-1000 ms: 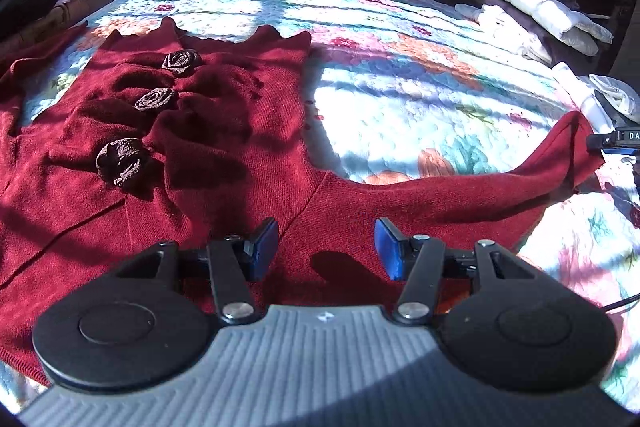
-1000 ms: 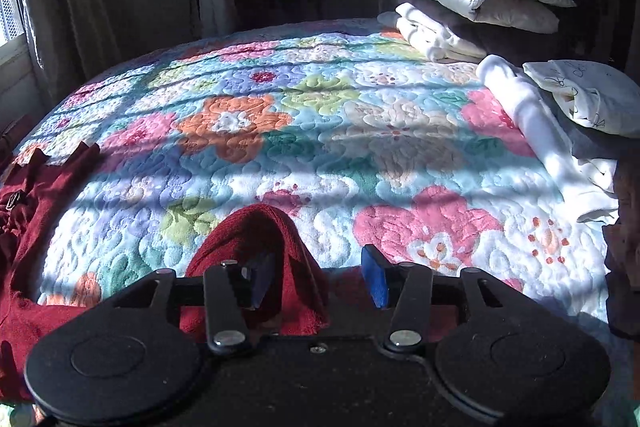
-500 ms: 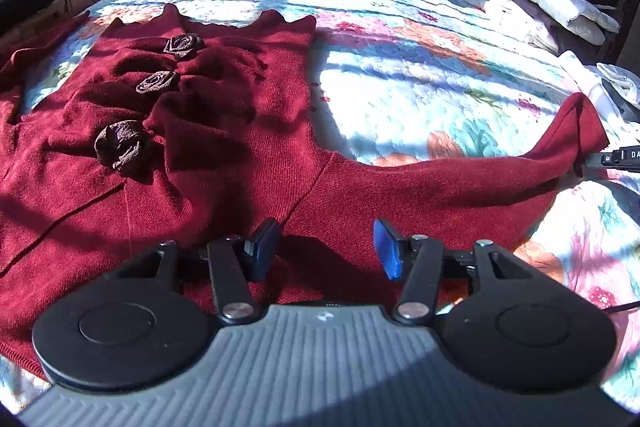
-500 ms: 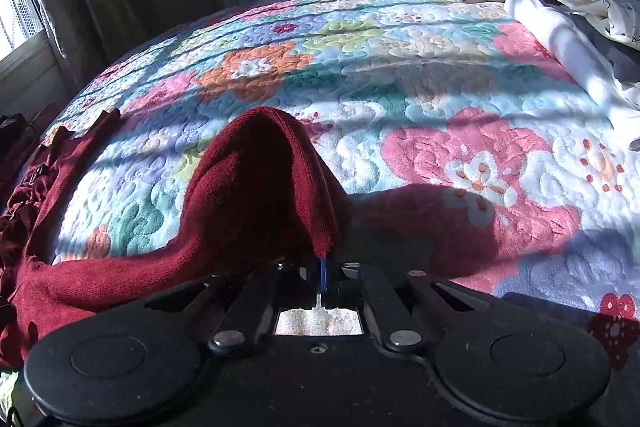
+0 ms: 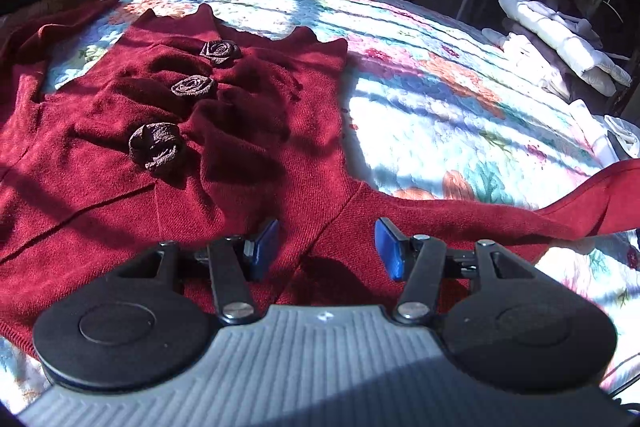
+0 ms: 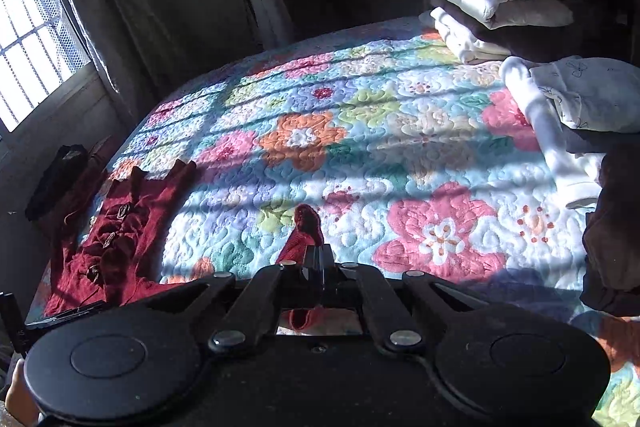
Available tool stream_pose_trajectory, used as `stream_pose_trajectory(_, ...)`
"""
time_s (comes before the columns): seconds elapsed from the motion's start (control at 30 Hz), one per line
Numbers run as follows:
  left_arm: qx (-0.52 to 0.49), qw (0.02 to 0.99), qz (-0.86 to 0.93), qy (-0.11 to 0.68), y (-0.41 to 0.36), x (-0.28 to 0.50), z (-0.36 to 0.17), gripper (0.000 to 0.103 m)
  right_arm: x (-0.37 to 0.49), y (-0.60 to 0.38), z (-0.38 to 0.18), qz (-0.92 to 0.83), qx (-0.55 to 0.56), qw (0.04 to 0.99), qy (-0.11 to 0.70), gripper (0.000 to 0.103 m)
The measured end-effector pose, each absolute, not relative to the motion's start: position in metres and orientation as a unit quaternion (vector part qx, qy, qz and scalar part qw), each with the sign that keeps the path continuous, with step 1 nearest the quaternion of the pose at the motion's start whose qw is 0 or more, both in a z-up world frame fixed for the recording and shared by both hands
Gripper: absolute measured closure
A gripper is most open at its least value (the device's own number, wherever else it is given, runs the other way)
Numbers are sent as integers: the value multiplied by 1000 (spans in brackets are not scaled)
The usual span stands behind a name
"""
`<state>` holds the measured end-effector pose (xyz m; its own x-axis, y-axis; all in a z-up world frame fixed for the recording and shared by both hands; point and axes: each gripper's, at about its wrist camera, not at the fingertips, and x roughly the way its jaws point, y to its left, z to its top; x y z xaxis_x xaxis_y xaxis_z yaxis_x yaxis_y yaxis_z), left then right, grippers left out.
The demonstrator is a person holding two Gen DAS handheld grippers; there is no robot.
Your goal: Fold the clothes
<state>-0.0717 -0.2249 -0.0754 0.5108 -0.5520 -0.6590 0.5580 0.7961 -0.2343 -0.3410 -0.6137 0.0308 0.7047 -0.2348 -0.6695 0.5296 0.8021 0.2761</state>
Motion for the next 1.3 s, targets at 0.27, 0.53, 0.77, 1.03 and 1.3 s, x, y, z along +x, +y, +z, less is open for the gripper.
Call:
stream_pose_trajectory(0.27, 19, 869, -321, 376, -229, -76, -83, 51, -321, -624, -27, -274, 166, 875, 362, 101)
stream_pose_trajectory(0.53, 44, 848, -395, 350, -246, -96, -81, 72, -283, -562, -83, -121, 232, 881, 394, 75)
stream_pose_trajectory(0.77, 99, 842, -435, 303, -258, -118, -58, 72, -260, -559, -101, -137, 234, 878, 395, 51)
stream_pose_trajectory(1.03, 134, 812, -432, 370, -288, -104, -105, 72, -240, -626, -102, -219, 250, 882, 334, 54)
stream_pose_trajectory(1.3, 132, 810, -426, 382, -280, -105, -108, 72, -214, -632, -97, -248, 181, 888, 342, 54)
